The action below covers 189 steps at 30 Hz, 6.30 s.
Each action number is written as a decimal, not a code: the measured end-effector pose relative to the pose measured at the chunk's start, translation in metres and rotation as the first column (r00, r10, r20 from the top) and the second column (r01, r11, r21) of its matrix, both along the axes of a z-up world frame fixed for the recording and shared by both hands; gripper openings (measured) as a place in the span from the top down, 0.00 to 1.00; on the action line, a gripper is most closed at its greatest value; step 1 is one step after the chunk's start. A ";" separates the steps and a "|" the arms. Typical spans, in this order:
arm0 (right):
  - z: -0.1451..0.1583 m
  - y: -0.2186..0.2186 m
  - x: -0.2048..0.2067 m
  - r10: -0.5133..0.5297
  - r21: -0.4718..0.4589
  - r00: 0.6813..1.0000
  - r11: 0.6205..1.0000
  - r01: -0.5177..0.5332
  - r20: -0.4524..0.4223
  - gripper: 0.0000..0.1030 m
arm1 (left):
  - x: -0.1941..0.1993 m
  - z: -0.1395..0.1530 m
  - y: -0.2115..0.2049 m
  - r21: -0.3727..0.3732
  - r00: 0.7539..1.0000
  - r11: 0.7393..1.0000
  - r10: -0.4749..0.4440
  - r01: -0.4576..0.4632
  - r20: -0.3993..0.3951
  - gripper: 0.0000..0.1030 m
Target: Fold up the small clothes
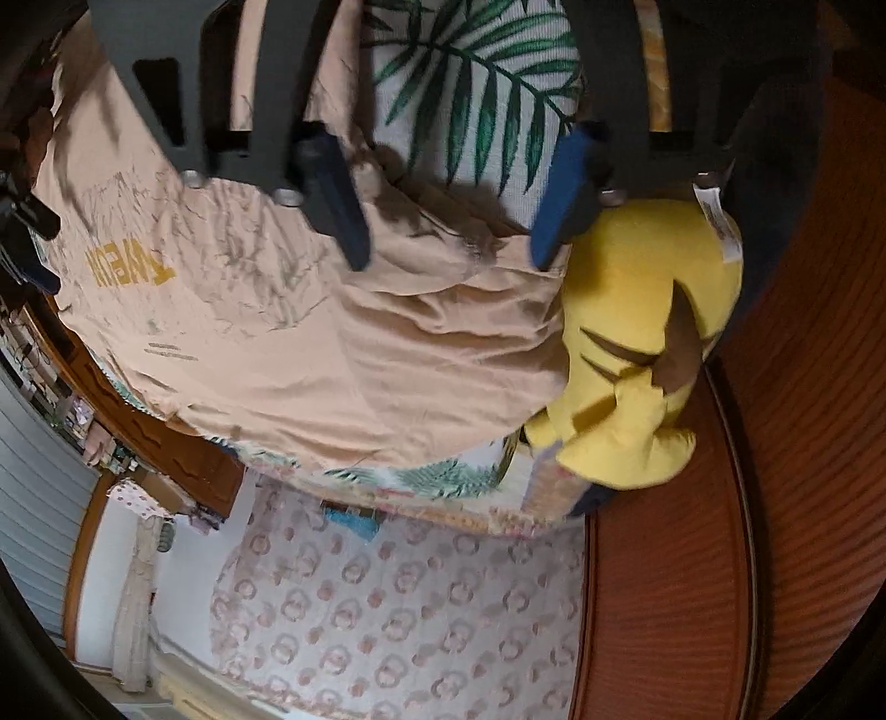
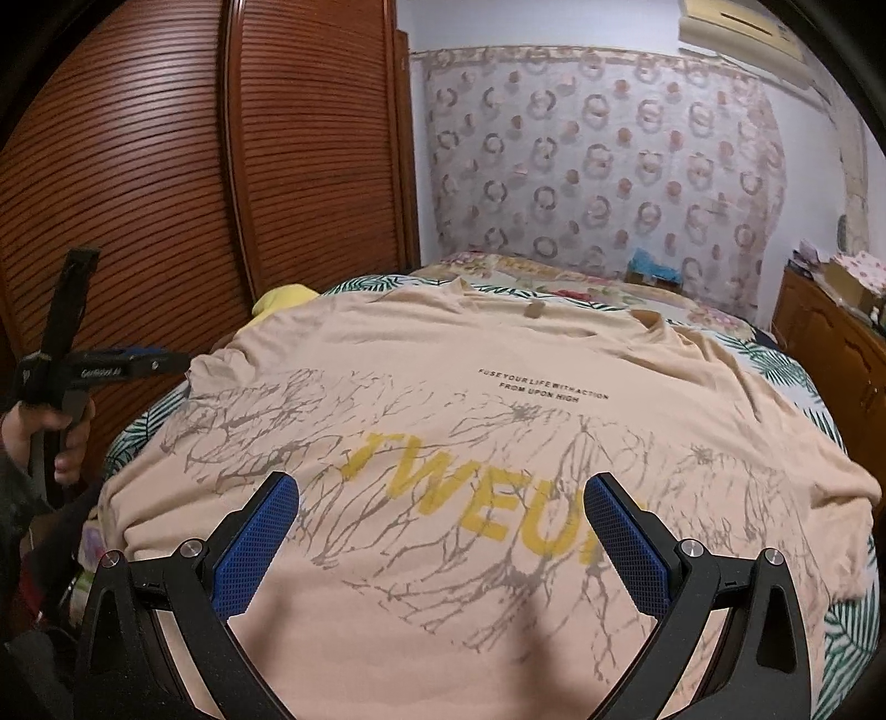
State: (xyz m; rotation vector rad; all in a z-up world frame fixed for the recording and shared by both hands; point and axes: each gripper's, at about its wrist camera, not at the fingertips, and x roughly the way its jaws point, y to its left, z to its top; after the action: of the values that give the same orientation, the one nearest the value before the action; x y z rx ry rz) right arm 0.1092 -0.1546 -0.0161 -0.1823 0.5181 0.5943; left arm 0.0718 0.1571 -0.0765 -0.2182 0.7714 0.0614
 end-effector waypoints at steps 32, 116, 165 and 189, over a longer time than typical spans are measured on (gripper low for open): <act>-0.009 0.017 -0.002 -0.027 -0.022 1.000 0.999 0.027 -0.002 0.00 | 0.022 0.056 -0.082 0.069 0.956 0.956 -0.290 0.286 0.050 0.72; -0.014 0.152 0.143 0.144 -0.107 0.977 0.981 -0.163 -0.160 0.68 | 0.006 -0.017 -0.061 0.084 0.982 0.983 -0.153 0.163 -0.110 0.14; -0.007 -0.167 0.138 -0.262 -0.096 0.961 0.963 0.253 -0.091 0.39 | 0.130 0.024 -0.230 0.163 0.871 0.856 -0.490 0.490 -0.045 0.12; -0.029 -0.249 0.171 -0.446 -0.037 0.836 0.888 0.459 -0.319 0.39 | 0.162 -0.001 -0.284 0.146 0.784 0.771 -0.603 0.620 -0.147 0.03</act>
State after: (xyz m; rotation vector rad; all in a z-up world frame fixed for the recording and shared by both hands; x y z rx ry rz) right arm 0.2801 -0.4034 -0.0453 0.0829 0.8352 0.1641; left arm 0.2338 -0.1269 -0.0776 0.2294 0.8930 -0.4843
